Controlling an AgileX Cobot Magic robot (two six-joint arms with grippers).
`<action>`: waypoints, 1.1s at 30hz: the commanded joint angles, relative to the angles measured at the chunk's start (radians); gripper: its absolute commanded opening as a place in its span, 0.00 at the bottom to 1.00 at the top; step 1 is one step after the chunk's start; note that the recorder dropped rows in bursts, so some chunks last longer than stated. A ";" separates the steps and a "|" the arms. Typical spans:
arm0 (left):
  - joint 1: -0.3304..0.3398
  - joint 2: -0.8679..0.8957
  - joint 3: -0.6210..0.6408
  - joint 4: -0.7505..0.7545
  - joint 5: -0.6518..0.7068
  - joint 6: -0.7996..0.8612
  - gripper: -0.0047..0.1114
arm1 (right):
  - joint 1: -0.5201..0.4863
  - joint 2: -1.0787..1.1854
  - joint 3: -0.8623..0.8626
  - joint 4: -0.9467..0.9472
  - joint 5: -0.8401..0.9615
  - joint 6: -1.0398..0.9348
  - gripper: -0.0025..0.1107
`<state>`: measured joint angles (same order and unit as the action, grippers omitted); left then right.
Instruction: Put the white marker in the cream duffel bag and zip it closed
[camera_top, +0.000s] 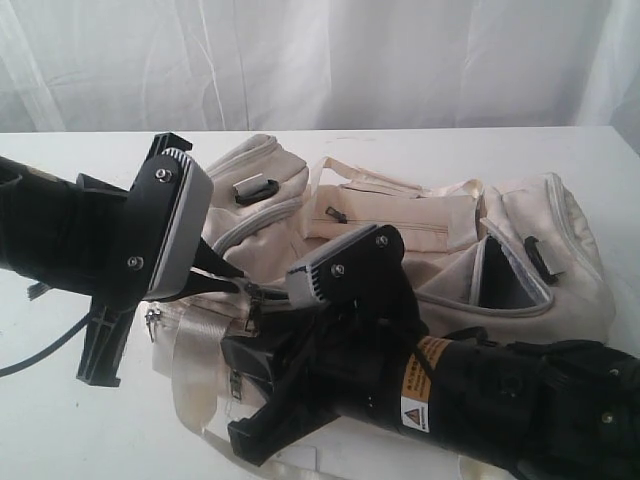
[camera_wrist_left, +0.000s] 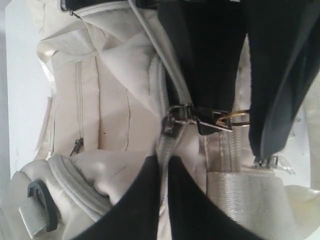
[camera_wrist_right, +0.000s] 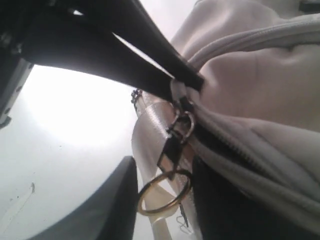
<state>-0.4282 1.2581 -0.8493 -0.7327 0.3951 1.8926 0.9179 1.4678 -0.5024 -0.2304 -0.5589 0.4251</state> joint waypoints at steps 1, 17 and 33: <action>-0.004 -0.014 -0.002 -0.025 0.031 -0.015 0.04 | 0.001 -0.001 0.002 -0.010 0.069 0.028 0.07; -0.004 -0.014 -0.002 -0.025 0.020 -0.015 0.04 | 0.001 -0.302 0.002 -0.006 0.436 0.028 0.03; -0.004 -0.014 -0.002 -0.025 0.018 -0.015 0.04 | 0.001 -0.383 0.002 -0.003 0.475 0.051 0.04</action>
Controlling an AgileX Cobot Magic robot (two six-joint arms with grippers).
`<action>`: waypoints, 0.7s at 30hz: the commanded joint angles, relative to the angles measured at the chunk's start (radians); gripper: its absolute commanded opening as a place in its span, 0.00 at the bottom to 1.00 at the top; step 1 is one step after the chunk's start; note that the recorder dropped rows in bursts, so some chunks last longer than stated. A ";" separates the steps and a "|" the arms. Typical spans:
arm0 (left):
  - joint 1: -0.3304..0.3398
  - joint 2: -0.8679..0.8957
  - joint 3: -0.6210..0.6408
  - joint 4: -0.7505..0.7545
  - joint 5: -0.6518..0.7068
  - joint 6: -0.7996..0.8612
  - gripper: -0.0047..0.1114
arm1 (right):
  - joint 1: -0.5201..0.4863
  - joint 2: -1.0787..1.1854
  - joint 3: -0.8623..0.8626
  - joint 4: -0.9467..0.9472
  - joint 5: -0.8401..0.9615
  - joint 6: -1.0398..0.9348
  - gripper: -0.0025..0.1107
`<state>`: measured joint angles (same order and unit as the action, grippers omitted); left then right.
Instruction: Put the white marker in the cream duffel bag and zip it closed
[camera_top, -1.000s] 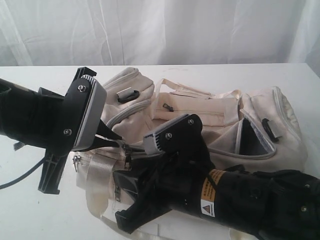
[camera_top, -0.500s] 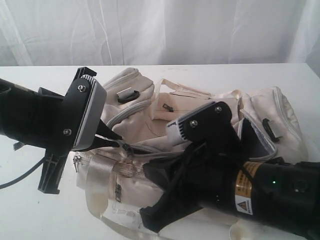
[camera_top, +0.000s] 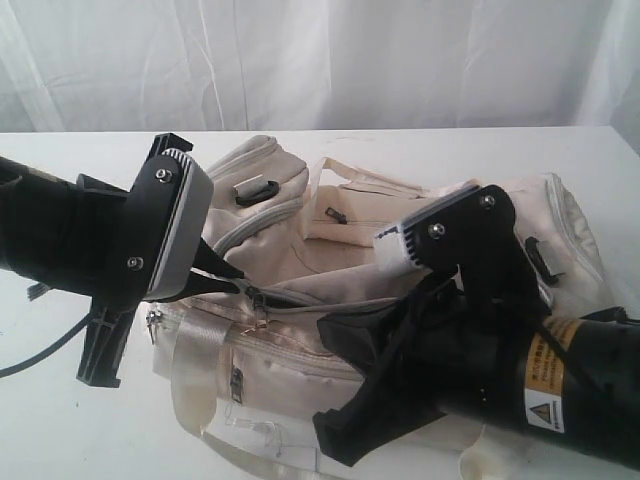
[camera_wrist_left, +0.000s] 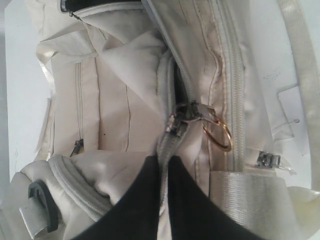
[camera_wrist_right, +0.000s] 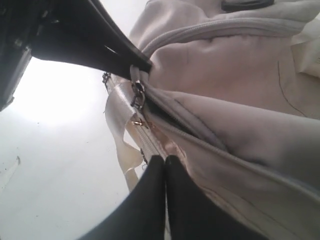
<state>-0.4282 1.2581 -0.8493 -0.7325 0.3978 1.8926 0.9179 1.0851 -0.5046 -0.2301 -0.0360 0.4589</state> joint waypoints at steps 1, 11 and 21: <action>-0.004 -0.014 -0.002 -0.025 0.015 -0.015 0.04 | 0.001 0.003 0.004 -0.004 -0.060 0.019 0.05; -0.004 -0.014 -0.002 -0.025 0.015 -0.015 0.04 | 0.056 0.104 0.004 -0.008 -0.155 0.068 0.25; -0.004 -0.014 -0.002 -0.025 0.015 -0.015 0.04 | 0.073 0.195 0.002 -0.010 -0.208 -0.073 0.39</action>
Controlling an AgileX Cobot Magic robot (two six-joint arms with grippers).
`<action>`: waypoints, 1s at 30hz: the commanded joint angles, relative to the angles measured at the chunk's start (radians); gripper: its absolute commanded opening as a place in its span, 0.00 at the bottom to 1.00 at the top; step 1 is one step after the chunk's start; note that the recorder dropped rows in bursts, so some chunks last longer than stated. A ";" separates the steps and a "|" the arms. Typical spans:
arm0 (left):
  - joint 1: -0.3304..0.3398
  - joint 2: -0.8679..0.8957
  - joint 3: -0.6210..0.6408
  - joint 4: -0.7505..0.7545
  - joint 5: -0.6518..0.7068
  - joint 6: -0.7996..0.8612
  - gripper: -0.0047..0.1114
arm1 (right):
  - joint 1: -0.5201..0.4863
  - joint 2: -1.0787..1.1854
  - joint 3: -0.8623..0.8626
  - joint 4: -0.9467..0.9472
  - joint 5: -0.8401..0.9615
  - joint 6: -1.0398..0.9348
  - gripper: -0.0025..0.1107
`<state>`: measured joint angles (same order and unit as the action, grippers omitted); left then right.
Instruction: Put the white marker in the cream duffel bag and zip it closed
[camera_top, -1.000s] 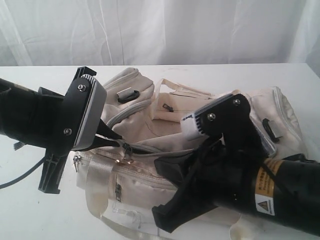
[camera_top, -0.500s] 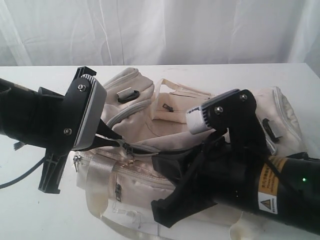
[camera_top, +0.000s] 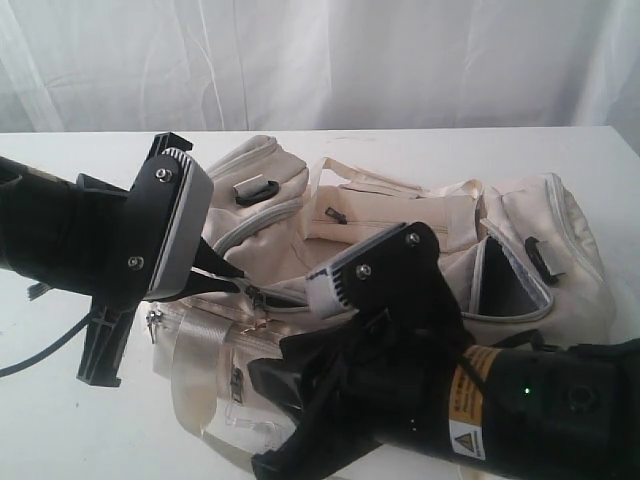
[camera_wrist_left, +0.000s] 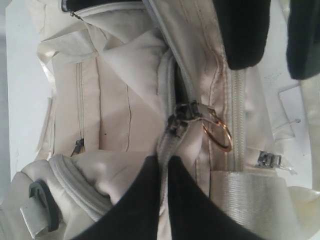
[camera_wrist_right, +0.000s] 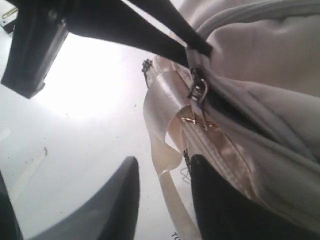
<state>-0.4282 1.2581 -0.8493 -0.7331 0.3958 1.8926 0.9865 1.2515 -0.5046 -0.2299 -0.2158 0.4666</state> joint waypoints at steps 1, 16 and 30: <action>-0.004 -0.014 -0.002 -0.024 0.019 -0.015 0.04 | 0.005 0.036 0.000 -0.010 -0.023 -0.095 0.40; -0.004 -0.014 -0.002 -0.024 0.023 -0.034 0.04 | -0.081 0.067 -0.032 0.050 -0.033 -0.317 0.42; -0.004 -0.014 -0.002 -0.027 0.023 -0.036 0.04 | -0.100 0.080 -0.064 0.052 -0.094 -0.328 0.42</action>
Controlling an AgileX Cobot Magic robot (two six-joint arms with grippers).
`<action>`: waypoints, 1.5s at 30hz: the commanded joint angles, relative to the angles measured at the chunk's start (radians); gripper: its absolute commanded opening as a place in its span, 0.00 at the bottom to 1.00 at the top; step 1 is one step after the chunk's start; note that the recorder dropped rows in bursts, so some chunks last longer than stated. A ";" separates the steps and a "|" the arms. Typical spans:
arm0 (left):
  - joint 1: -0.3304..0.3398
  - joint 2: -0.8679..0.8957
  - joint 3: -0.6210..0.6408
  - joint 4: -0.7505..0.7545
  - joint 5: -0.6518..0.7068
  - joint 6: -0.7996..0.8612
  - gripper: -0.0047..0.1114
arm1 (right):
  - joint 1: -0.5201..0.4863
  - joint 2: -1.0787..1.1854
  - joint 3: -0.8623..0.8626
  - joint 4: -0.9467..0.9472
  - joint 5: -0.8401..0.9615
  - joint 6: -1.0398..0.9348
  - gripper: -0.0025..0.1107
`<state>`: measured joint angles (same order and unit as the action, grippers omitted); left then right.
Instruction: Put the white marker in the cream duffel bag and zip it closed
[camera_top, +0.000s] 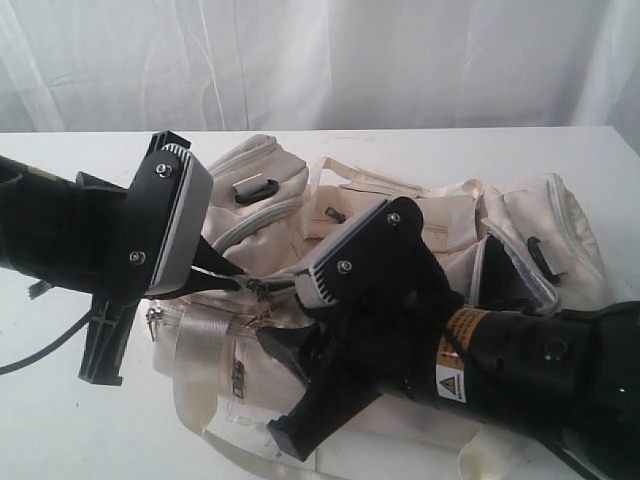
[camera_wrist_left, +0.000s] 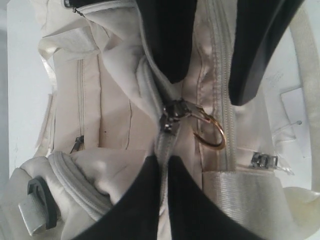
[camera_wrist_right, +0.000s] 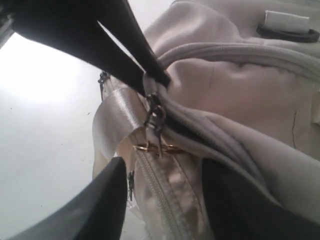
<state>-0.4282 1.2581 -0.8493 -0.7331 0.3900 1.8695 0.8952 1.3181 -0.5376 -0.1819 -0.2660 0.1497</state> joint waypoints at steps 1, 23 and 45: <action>-0.004 -0.014 -0.002 -0.027 0.029 -0.013 0.04 | -0.009 0.024 -0.040 0.004 -0.042 -0.011 0.42; -0.004 -0.014 -0.002 -0.027 0.027 -0.013 0.04 | -0.006 0.119 -0.071 -0.253 -0.101 0.249 0.42; -0.004 -0.014 -0.002 -0.027 0.029 -0.013 0.04 | 0.012 0.128 -0.069 -0.302 -0.043 0.307 0.27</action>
<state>-0.4282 1.2581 -0.8493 -0.7331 0.3898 1.8657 0.9057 1.4467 -0.6047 -0.4956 -0.3383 0.4512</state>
